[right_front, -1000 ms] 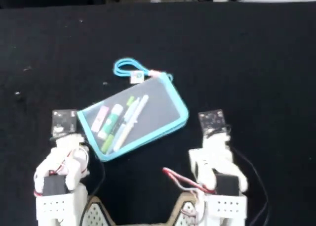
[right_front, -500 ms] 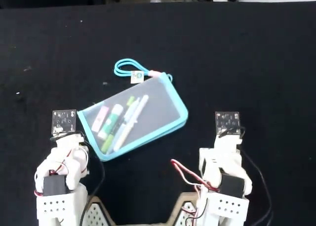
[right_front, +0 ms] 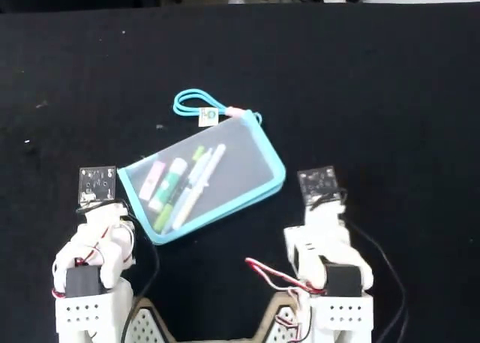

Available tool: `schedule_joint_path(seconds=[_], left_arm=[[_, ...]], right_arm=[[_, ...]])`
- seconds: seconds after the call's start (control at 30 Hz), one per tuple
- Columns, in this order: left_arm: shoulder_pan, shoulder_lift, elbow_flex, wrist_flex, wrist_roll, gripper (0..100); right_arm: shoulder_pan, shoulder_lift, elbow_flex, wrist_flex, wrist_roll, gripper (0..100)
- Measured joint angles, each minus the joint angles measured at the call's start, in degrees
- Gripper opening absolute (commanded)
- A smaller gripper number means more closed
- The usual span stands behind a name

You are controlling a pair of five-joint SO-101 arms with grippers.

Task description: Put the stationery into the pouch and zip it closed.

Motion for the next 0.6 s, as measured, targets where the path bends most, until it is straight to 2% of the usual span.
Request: schedule_joint_path(seconds=[0.6], left_arm=[[0.00, 0.00, 0.00, 0.00, 0.00, 3]], right_arm=[[-1.14, 0.00, 0.00, 0.00, 0.00, 1.2]])
